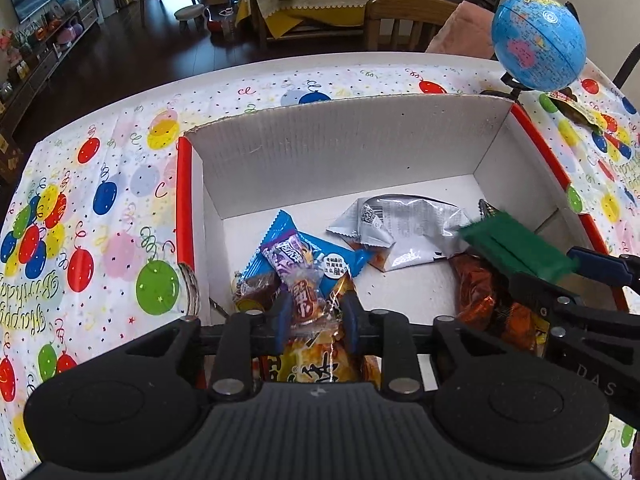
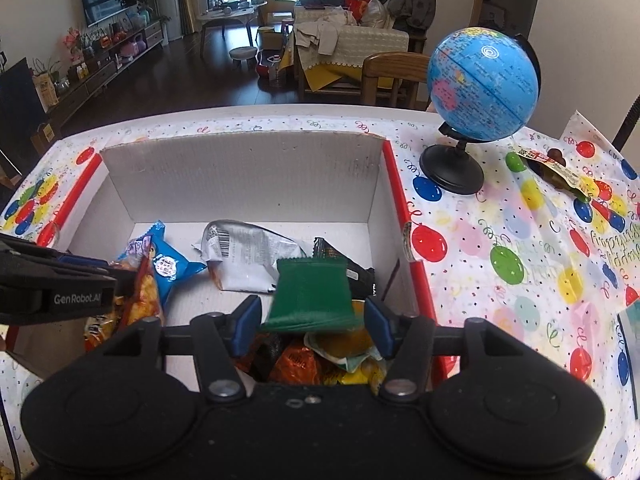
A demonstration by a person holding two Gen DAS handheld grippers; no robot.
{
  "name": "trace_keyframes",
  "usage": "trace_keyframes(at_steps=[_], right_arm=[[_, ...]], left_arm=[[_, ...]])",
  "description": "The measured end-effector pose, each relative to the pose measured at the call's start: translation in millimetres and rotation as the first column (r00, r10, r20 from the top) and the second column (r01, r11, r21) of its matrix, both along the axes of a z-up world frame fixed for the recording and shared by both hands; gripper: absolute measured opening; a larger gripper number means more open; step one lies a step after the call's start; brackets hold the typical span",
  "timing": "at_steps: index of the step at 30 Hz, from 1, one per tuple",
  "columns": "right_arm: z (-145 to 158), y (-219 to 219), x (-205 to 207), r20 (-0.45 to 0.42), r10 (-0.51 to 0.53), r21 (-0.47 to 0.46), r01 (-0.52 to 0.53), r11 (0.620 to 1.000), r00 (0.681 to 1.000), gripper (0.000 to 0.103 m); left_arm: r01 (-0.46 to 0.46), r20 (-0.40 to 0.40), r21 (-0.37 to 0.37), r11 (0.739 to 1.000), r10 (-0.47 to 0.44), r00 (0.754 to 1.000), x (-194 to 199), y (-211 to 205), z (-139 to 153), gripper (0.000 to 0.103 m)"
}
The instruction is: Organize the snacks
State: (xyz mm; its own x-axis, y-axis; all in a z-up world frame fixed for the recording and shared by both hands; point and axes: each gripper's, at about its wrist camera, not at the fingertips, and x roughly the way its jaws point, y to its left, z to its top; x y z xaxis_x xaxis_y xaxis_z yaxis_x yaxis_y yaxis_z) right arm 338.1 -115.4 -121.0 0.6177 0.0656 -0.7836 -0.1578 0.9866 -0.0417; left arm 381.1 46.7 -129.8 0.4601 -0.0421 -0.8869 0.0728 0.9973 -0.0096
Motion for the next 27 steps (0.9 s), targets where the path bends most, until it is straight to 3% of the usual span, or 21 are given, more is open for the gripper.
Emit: trace_keyframes(at_steps=[5,7,8,9,17,24,25,27], right_arm=[[9.7,-3.4,-10.9,0.020,0.004,0.012,-0.004,1.000,1.000,0.067],[13.5,-5.9,-14.5,0.020,-0.002,0.027,0.001,1.000,1.000,0.072],[15.9,-7.1,-16.9,0.025,-0.004,0.032,0.003,0.999,1.000,0.072],[18.2,-8.6,-19.9,0.033,-0.003,0.034,0.002,0.999,0.999,0.073],[36.6,-18.0,-43.3,0.079,0.000,0.056,-0.005,0.998,0.997,0.081],[52.8,-32.2,-65.7,0.103,-0.025,0.123,0.012,0.992,0.994,0.087],[55.3,-33.2,-70.5,0.111,-0.025,0.130,0.010,0.991,0.993,0.091],[61.4,-36.4,-82.1,0.151,-0.033,0.141,0.012,0.990,0.988,0.101]], left_arm=[[-0.009,0.012,-0.021,1.000,0.009,1.000,-9.8,1.6,7.0,0.031],[-0.015,0.019,-0.037,0.999,0.016,1.000,-14.3,3.1,11.4,0.045],[-0.020,0.027,-0.046,0.999,0.021,0.999,-16.6,4.0,14.3,0.057],[-0.024,0.041,-0.055,0.998,0.026,0.999,-20.1,4.8,17.7,0.061],[-0.036,0.091,-0.056,0.998,0.041,0.995,-45.9,0.0,37.0,0.062],[-0.043,0.133,-0.062,0.997,0.051,0.990,-76.2,-2.0,55.0,0.070],[-0.044,0.139,-0.066,0.997,0.053,0.989,-80.7,-1.9,58.0,0.072],[-0.043,0.150,-0.077,0.996,0.054,0.987,-89.8,-0.3,63.4,0.085]])
